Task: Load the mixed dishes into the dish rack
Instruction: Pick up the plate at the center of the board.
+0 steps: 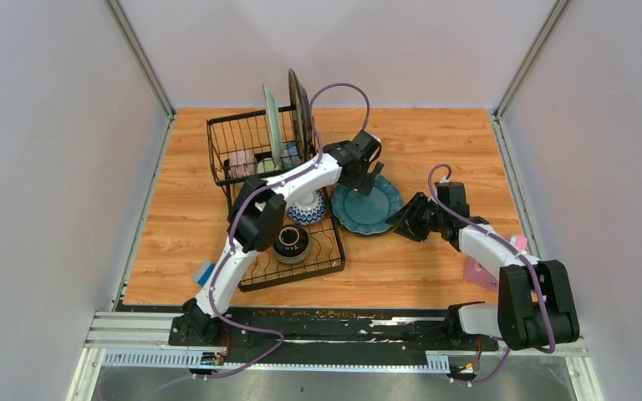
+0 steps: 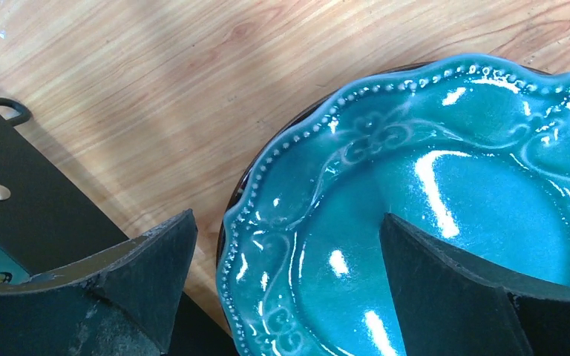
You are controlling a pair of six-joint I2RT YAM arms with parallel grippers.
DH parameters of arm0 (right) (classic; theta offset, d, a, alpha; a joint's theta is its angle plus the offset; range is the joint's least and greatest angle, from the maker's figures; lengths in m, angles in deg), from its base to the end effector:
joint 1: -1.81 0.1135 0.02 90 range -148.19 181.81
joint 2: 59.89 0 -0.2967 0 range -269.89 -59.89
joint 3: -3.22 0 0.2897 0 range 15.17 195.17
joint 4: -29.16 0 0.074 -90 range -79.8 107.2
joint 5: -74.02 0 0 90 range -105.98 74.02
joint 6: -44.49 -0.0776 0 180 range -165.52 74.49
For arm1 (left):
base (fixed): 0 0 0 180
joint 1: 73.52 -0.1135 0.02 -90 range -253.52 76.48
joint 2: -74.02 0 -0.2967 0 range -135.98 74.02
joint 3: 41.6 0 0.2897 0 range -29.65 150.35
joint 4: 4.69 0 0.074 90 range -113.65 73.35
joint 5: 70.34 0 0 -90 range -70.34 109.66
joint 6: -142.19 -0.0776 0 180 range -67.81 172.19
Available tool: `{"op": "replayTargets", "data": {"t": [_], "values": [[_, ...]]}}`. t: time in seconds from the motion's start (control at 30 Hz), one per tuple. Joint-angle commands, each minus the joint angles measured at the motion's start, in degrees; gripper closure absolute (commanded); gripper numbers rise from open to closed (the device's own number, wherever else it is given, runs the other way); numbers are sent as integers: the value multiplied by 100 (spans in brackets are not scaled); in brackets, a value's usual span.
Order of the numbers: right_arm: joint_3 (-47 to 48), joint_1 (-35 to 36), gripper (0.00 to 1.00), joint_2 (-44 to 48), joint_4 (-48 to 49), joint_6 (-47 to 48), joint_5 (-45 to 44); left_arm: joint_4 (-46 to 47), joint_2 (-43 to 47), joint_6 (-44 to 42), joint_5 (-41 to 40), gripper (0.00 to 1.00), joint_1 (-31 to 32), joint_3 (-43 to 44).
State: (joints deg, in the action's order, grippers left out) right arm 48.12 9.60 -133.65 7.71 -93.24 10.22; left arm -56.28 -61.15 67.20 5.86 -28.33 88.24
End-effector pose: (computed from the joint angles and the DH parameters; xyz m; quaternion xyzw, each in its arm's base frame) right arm 0.2752 0.0722 0.1480 0.2406 0.8873 0.3427 0.1933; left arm 0.4363 -0.4129 0.1706 0.2147 0.9278 -0.0421 0.3023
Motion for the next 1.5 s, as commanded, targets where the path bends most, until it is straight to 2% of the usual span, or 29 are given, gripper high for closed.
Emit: {"op": "replayTargets", "data": {"t": [0.0,0.23,0.57,0.7,1.03,1.47], "values": [[151,-21,58,-50,409,53,-119,16,-61,152,462,0,-52,82],[114,-15,58,-151,709,-71,-310,206,-2,157,996,3,-50,-146],[-77,-21,59,273,113,-133,-1222,233,-27,241,1742,12,51,-118],[-337,-15,58,831,-168,-233,-1506,227,-25,308,1771,12,231,-65],[-1231,-22,59,2351,-492,-916,-1175,235,10,621,1748,13,537,-63],[-1437,-31,60,2360,-641,-1056,-1296,169,298,606,1555,15,789,-148]]}}
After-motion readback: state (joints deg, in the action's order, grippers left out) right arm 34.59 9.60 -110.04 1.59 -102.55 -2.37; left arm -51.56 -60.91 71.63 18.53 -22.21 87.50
